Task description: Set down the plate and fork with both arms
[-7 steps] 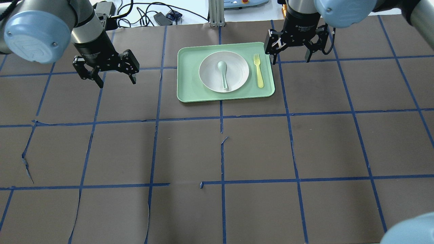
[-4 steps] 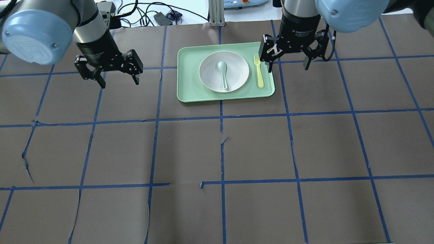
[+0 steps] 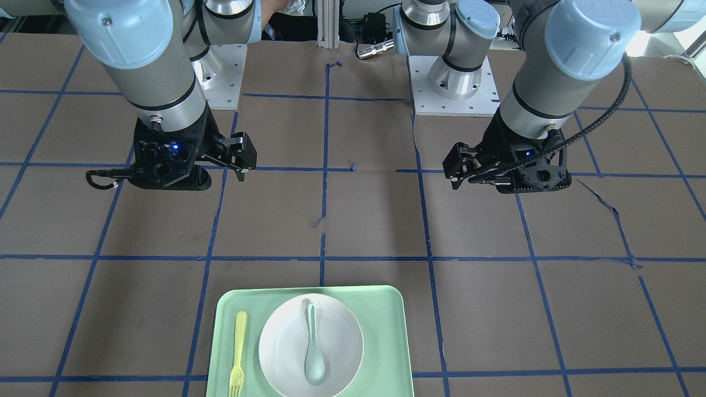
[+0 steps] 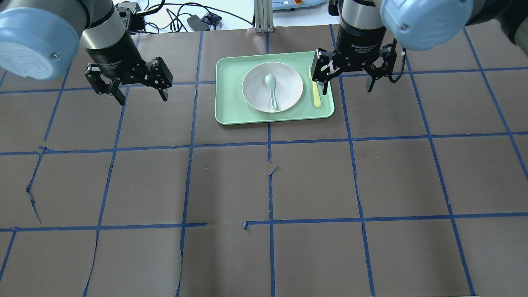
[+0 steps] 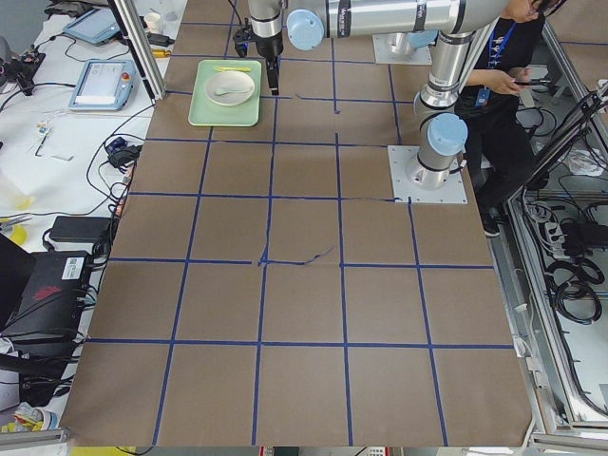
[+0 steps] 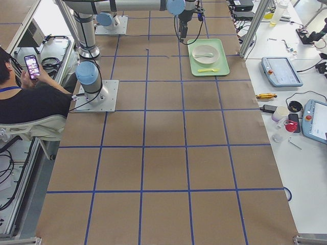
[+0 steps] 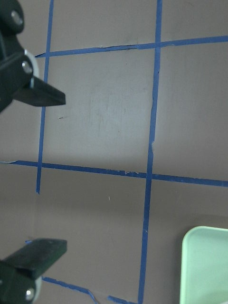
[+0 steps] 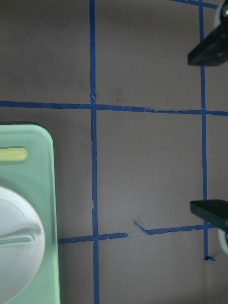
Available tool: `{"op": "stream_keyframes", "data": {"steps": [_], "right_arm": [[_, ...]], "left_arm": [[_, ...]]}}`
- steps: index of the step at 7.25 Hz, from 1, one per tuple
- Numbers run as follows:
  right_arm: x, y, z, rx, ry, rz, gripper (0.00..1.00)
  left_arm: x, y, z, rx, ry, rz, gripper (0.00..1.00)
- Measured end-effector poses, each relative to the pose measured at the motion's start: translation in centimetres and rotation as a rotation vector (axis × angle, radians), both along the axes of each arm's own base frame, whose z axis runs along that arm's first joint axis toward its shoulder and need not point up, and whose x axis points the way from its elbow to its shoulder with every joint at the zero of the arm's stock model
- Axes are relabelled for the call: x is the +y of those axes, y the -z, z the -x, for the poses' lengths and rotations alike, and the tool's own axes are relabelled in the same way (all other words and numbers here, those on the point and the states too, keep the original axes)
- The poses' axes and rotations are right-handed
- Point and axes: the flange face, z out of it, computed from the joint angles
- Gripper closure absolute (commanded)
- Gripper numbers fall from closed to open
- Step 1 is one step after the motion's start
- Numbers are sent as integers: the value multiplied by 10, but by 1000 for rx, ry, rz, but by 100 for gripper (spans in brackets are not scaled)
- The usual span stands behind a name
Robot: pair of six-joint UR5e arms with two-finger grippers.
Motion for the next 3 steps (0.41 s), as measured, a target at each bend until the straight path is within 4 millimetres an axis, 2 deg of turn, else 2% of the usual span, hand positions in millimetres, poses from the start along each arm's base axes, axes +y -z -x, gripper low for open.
{"op": "stream_keyframes", "data": {"steps": [3], "right_arm": [[0,-3,-1,-2,-2,8,0]], "left_arm": [[15,-14,16,0,29,13,0]]}}
